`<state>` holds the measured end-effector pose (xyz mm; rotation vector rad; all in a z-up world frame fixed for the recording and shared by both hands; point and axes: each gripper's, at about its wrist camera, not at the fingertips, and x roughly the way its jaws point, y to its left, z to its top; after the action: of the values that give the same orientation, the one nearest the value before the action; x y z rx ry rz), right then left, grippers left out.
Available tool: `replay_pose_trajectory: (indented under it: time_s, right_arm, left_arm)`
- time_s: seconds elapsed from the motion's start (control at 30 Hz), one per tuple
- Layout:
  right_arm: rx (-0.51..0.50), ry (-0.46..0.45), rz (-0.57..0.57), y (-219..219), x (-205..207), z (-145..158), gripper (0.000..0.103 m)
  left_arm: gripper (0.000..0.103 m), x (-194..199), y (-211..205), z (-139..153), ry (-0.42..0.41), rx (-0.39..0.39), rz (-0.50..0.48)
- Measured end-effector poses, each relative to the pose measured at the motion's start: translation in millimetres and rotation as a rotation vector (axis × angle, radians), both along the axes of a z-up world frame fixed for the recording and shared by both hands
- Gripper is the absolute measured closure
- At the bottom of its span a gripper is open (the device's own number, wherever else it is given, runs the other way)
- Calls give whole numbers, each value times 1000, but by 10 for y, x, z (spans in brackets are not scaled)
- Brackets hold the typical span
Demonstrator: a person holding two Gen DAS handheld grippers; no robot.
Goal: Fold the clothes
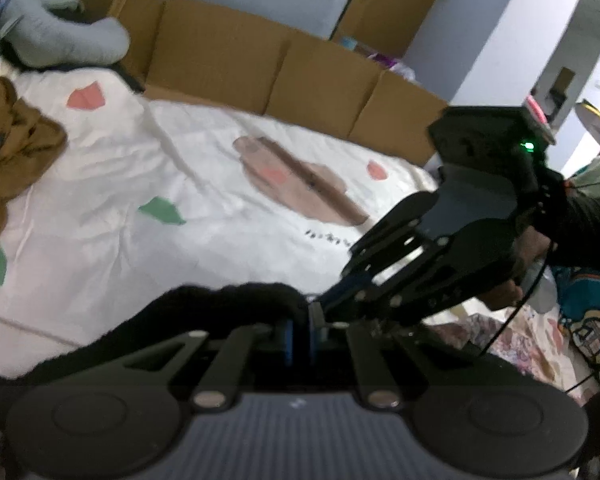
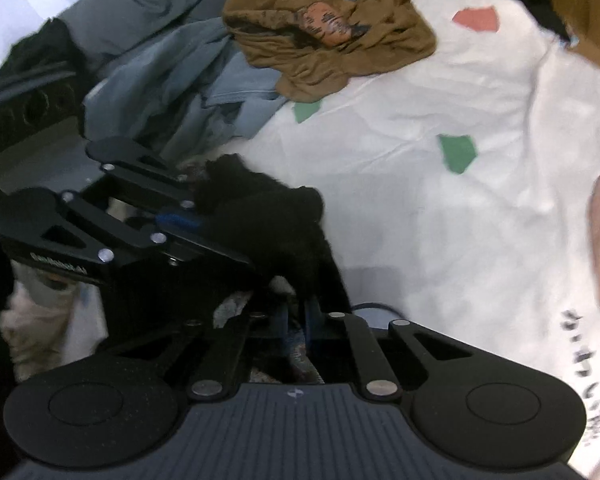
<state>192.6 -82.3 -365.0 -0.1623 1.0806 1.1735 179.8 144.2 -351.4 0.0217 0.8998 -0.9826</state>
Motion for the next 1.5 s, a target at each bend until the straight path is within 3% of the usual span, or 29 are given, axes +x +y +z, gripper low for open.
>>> replay_pose_trajectory:
  time_s: [0.23, 0.43, 0.6, 0.77, 0.87, 1.03, 1.33, 1.5]
  right_arm:
    - [-88, -95, -108, -171, 116, -7, 99]
    - [-126, -138, -168, -275, 190, -4, 100]
    - [-151, -165, -208, -341, 227, 18, 101]
    - [-183, -194, -255, -434, 295, 49, 101]
    - [-194, -196, -289, -530, 348, 67, 101]
    - [-224, -191, -332, -672, 380, 20, 101]
    - [-243, -168, -384, -891, 413, -43, 101]
    - [-261, -153, -417, -1018, 416, -96, 101]
  left_arm:
    - [88, 141, 319, 13, 5, 104, 137]
    - [81, 312, 657, 41, -27, 269, 247]
    - [70, 474, 960, 67, -48, 382, 313]
    - [68, 587, 1229, -121, -13, 476, 330]
    - [68, 645, 1332, -212, 13, 480, 346]
    - [68, 737, 1396, -218, 46, 388, 413]
    - [70, 919, 1133, -425, 82, 362, 370]
    - [68, 881, 923, -536, 81, 415, 280]
